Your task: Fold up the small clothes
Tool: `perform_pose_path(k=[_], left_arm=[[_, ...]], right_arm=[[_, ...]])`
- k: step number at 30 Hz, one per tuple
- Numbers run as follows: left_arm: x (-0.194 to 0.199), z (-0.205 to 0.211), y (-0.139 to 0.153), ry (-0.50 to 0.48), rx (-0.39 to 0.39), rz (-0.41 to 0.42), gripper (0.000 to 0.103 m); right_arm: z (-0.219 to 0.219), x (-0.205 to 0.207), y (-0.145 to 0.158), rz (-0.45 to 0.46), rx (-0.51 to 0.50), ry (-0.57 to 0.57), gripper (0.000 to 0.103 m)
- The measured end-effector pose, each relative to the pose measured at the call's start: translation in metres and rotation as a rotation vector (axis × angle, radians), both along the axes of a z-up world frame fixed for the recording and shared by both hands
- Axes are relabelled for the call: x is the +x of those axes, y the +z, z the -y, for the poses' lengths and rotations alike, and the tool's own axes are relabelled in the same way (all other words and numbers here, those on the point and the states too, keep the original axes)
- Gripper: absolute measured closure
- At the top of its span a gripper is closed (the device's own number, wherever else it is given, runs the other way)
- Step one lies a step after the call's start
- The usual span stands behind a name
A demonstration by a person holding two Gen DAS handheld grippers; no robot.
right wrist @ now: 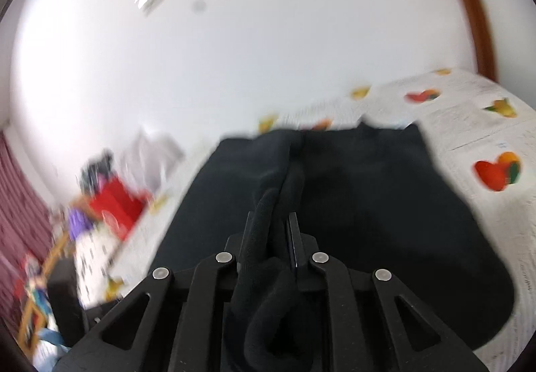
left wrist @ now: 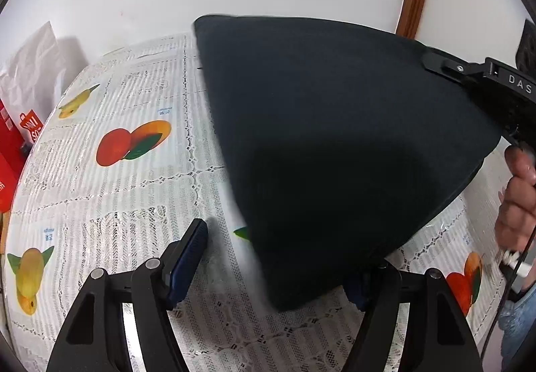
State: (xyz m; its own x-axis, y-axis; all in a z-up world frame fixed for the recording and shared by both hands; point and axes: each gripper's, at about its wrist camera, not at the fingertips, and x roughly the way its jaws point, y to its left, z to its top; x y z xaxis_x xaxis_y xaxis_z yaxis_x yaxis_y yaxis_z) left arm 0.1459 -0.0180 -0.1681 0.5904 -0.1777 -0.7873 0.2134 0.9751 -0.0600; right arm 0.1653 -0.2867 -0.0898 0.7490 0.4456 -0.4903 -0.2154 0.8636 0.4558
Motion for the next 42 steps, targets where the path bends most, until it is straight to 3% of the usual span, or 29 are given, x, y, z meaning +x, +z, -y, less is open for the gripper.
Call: perform_pose_path(k=[4,9,16,22,27,32,34,37,38,42], left_arm=[[-0.002,0.003,-0.001,0.002,0.005,0.001,0.032],[-0.004,0.003,0.000,0.004,0.007,0.002,0.032],[-0.004,0.006,-0.001,-0.001,0.013,0.001,0.032],[-0.008,0.017,0.005,-0.039,-0.016,0.019,0.034],[0.000,0.041,0.003,-0.037,0.037,0.018,0.032],[0.008,0.036,-0.002,-0.025,0.017,-0.022,0.031],[0.007,0.037,-0.003,-0.021,0.032,-0.018,0.031],[0.007,0.035,-0.004,-0.017,0.037,-0.012,0.031],[0.007,0.034,-0.004,-0.015,0.038,-0.012,0.031],[0.005,0.035,-0.004,-0.016,0.049,-0.008,0.031]], right_arm=[[0.013,0.008,-0.004,-0.049,-0.050,-0.047,0.089],[0.043,-0.013,0.019,0.070,0.002,-0.106,0.089],[0.053,-0.001,-0.031,-0.138,-0.137,-0.132,0.089],[0.056,-0.002,-0.038,-0.163,-0.124,-0.139,0.088],[0.053,0.001,-0.036,-0.164,-0.145,-0.140,0.088],[0.052,0.005,-0.023,-0.157,-0.180,-0.114,0.088],[0.054,-0.001,-0.010,-0.099,-0.182,-0.109,0.090],[0.068,-0.022,0.013,0.064,-0.166,-0.142,0.090],[0.073,-0.024,0.016,0.073,-0.164,-0.166,0.090],[0.097,-0.011,-0.010,-0.060,-0.197,-0.223,0.090]])
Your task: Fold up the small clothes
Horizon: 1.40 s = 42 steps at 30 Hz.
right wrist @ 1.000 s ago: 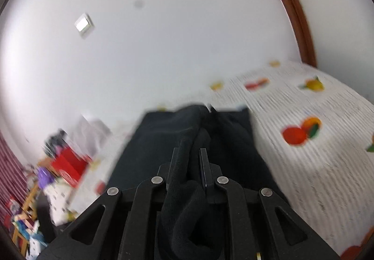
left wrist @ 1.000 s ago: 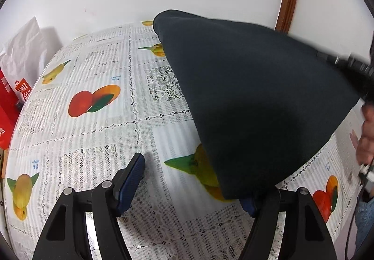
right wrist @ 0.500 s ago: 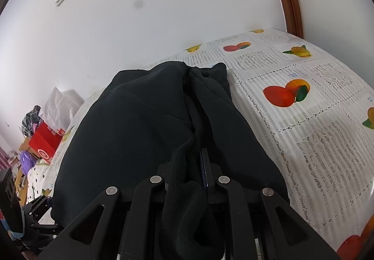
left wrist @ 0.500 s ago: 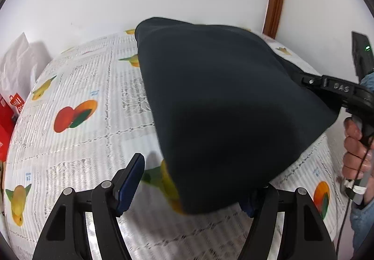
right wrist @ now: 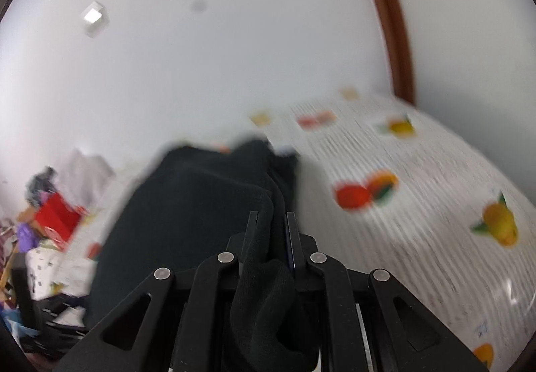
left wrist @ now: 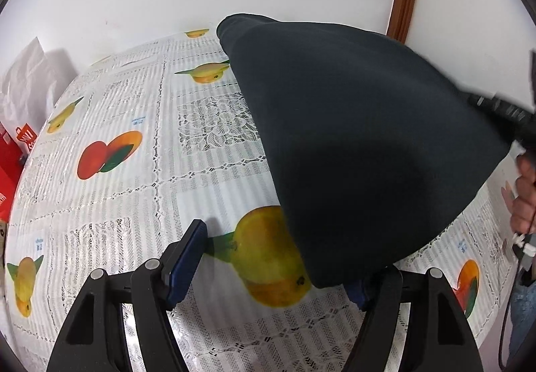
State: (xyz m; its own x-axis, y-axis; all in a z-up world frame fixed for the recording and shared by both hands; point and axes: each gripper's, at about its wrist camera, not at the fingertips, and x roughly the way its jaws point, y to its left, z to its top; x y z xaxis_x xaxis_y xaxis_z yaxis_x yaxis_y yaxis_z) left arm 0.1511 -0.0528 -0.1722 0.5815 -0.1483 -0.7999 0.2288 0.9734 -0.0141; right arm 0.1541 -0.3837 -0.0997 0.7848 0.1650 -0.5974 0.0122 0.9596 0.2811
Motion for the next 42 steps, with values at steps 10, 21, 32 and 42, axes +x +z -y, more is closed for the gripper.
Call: perform_pose_path(k=[10,21,32,42], left_arm=[[0.000,0.004,0.002,-0.003,0.019,0.008,0.033],[-0.008,0.011,0.008,-0.022,-0.059,-0.004,0.071],[-0.012,-0.002,0.021,-0.006,-0.059,0.023,0.089],[-0.021,-0.047,0.014,0.048,-0.082,-0.001,0.088]], right_arm=[[0.012,-0.008,-0.015,-0.077,0.023,-0.026,0.073],[0.015,-0.031,-0.020,-0.131,0.033,-0.028,0.050],[-0.011,-0.003,-0.020,-0.085,0.021,0.020,0.083],[-0.042,-0.012,-0.015,-0.058,0.045,0.170,0.076]])
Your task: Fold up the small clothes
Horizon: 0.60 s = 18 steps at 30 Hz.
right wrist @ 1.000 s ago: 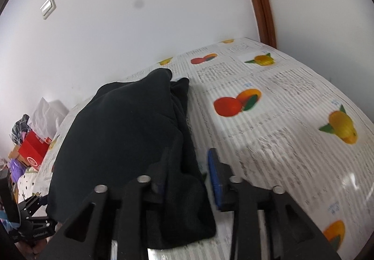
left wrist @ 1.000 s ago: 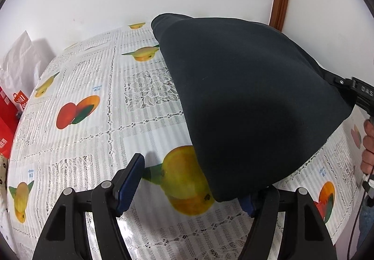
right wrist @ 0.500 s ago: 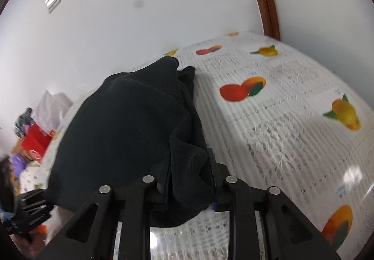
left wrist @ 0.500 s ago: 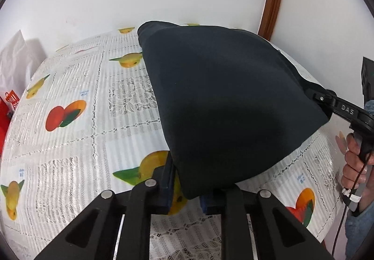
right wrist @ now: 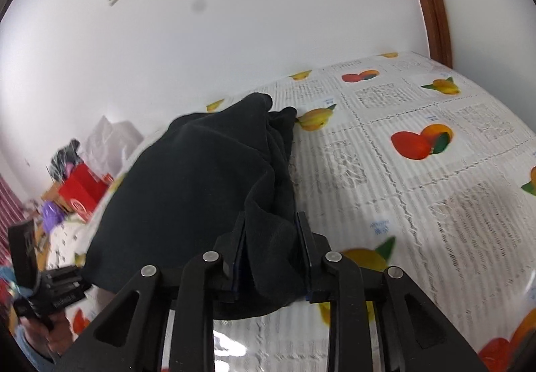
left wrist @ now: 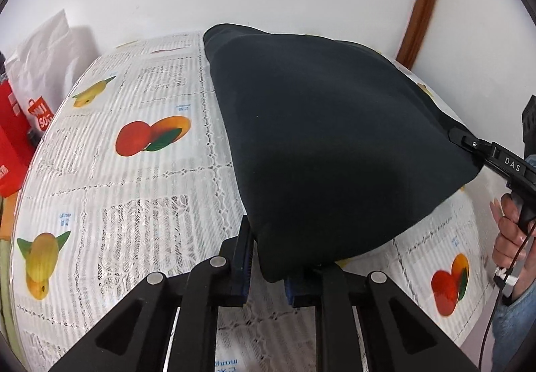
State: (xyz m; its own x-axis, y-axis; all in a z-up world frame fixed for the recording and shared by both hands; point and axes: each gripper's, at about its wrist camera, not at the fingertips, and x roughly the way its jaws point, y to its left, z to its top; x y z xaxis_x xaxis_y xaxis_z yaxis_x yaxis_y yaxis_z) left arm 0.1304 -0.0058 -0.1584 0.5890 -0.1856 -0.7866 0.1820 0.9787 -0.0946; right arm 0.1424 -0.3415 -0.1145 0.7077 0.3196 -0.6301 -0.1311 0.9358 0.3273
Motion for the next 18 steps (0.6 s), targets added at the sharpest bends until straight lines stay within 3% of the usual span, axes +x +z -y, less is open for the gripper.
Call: perform_pose_path(k=[5,9,14,18], left_arm=[[-0.004,-0.002,-0.002,-0.009,-0.021,-0.006,0.085],[-0.020,-0.008,0.001,-0.017,-0.026,-0.010,0.076],[-0.045,-0.015,0.018,-0.025,-0.015,0.010,0.075],[-0.060,-0.030,0.040,-0.019,-0.017,0.050,0.058]], right_arm=[[0.002,-0.020,0.005,-0.010,-0.119,-0.028,0.073],[0.010,-0.024,0.022,0.002,-0.189,-0.052,0.073],[0.000,0.005,0.046,0.002,-0.223,-0.049,0.073],[-0.013,0.035,0.067,0.026,-0.200,-0.017,0.070]])
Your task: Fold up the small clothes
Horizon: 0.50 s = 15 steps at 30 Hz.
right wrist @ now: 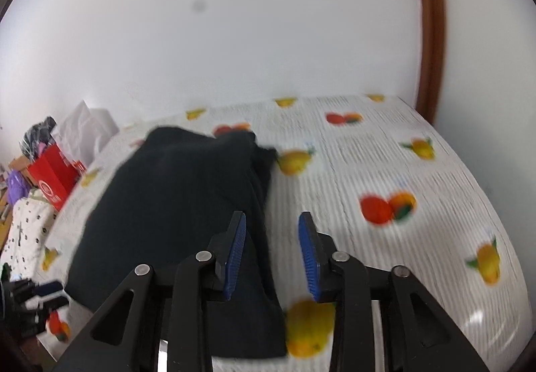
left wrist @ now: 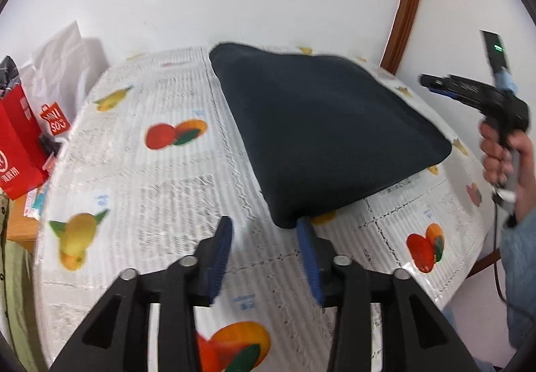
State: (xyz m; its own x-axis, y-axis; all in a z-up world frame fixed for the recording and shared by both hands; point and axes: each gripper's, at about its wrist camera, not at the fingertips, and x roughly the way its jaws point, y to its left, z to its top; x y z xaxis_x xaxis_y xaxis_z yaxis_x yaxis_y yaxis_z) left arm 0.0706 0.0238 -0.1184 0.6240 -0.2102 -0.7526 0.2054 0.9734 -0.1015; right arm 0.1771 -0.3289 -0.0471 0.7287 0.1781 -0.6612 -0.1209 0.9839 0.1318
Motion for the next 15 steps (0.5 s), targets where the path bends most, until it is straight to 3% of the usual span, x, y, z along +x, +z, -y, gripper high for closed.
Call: perform_pose_path(k=[2,9,15], left_arm=[[0.002,-0.004,0.009,0.016,0.010,0.027,0.051],[0.062,-0.003,0.019,0.029,0.004,0.039,0.051],[0.126,-0.001,0.010,0.025,-0.064,0.000,0.051]], right_arm=[[-0.007,0.017,0.007,-0.013,0.005,0.023,0.069],[-0.027,0.073,0.002,-0.102,-0.058,0.037,0.065],[-0.027,0.114,-0.011,-0.158,0.021,0.035,0.056]])
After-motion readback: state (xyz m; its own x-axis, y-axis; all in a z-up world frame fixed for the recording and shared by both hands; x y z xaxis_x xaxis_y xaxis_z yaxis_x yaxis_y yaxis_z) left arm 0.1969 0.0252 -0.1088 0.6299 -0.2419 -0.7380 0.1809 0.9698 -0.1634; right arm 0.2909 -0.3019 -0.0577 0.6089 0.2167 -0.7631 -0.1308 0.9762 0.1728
